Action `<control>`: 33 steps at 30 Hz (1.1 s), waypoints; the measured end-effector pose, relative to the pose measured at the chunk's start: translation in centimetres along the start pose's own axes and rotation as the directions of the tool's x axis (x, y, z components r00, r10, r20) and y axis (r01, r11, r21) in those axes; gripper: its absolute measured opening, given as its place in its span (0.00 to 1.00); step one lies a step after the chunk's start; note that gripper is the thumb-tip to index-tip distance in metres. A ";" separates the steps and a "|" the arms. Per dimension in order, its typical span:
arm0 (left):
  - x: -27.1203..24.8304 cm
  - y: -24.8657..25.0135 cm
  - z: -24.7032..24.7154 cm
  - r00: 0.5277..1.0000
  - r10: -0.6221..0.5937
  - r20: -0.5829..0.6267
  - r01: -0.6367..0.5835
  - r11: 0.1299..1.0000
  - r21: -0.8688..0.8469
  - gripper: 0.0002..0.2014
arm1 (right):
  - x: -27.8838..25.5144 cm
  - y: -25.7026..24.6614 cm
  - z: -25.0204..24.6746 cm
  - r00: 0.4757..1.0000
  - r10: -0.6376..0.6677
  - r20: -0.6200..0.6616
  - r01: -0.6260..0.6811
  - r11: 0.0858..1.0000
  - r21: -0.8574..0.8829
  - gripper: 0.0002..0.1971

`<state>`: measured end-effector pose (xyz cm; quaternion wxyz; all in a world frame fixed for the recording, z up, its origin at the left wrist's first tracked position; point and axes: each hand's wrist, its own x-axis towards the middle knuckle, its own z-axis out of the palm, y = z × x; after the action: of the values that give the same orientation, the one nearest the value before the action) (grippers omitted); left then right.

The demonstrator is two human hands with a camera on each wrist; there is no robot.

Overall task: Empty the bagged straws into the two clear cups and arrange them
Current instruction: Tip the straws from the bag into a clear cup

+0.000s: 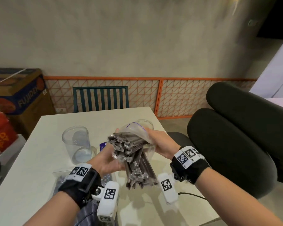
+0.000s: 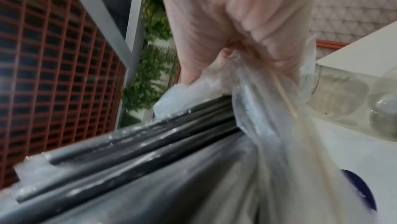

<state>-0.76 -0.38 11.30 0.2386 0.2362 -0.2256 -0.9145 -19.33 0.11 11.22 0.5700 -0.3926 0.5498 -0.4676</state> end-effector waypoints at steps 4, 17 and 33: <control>-0.5 1.9 -0.1 0.991 0.083 0.104 -0.100 0.981 0.169 0.25 | 0.5 -1.2 1.8 0.995 0.021 0.100 0.001 0.976 -0.220 0.20; 2.5 6.0 -0.3 0.955 0.277 -0.107 -0.123 0.697 0.707 0.31 | 3.6 -3.9 0.8 0.956 0.158 0.249 -0.090 0.960 -0.263 0.25; 14.5 10.5 3.5 0.754 0.656 -0.027 -0.421 0.515 0.746 0.20 | 10.8 -10.1 -3.8 0.950 -0.303 0.077 0.312 0.939 -0.148 0.36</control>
<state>-10.38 -15.44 14.91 0.4375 0.3634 -0.5769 -0.5862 -24.54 -12.66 17.81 0.4716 -0.5300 0.5017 -0.4950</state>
